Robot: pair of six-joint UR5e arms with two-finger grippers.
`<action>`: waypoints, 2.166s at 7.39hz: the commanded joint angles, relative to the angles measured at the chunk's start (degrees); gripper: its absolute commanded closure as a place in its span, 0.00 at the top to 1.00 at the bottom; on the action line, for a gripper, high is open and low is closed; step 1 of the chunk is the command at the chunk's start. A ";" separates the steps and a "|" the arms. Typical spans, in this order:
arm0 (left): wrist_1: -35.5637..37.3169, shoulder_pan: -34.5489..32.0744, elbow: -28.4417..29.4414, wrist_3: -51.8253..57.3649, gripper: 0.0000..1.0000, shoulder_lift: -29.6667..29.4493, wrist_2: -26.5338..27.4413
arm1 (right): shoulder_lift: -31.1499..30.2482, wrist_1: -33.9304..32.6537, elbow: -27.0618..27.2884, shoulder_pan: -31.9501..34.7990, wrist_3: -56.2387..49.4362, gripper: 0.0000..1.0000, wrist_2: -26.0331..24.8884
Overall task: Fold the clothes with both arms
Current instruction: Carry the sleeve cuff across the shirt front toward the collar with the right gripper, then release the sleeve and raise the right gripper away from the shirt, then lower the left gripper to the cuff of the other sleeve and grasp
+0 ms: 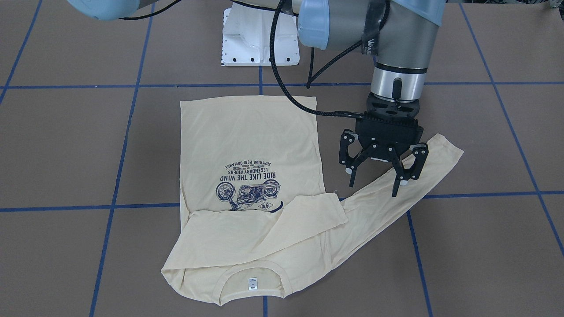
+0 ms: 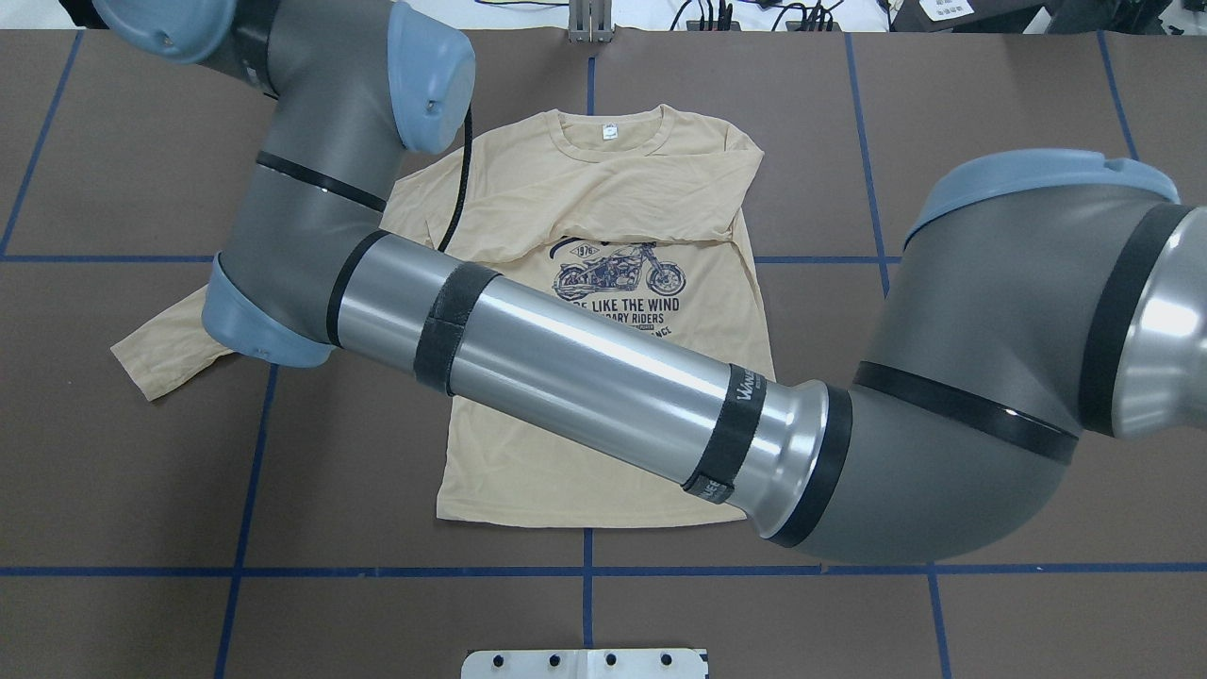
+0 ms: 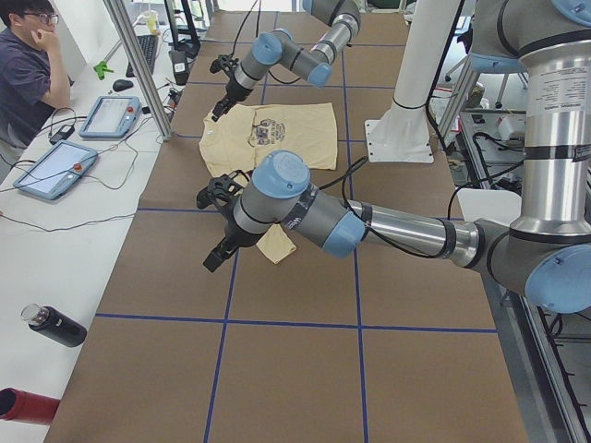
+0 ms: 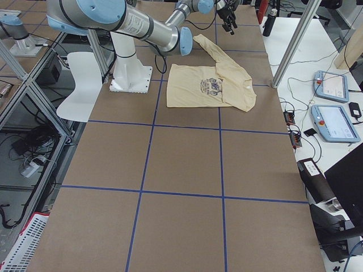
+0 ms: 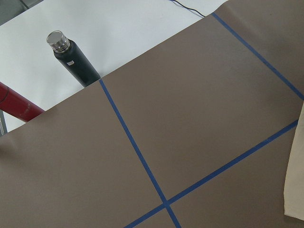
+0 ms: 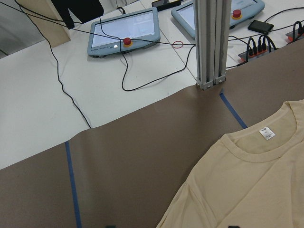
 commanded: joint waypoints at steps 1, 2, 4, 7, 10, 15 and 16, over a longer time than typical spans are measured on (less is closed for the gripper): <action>-1.99 0.51 -1.07 0.28 1.00 -0.14 -1.20 | -1.26 -7.07 3.13 4.86 -4.17 1.00 9.58; -5.49 5.56 -1.08 -0.06 1.00 -0.23 -4.00 | -7.72 -9.88 13.08 6.36 -9.25 1.00 12.67; -11.28 13.83 -1.16 -12.37 1.00 -0.23 -4.74 | -19.86 -16.83 30.59 10.31 -18.92 1.00 18.56; -23.65 26.92 -1.16 -36.64 1.00 3.00 6.46 | -50.40 -16.33 60.21 21.19 -42.18 1.00 31.30; -27.14 38.97 -1.08 -52.57 1.00 4.87 19.85 | -79.76 -2.01 69.52 33.92 -61.72 1.00 43.23; -26.97 48.58 2.78 -54.29 1.00 5.04 28.40 | -105.59 9.25 67.15 49.69 -79.85 1.00 49.69; -26.97 50.33 3.49 -54.29 0.99 5.04 30.67 | -105.69 9.16 66.88 50.14 -80.83 1.00 49.79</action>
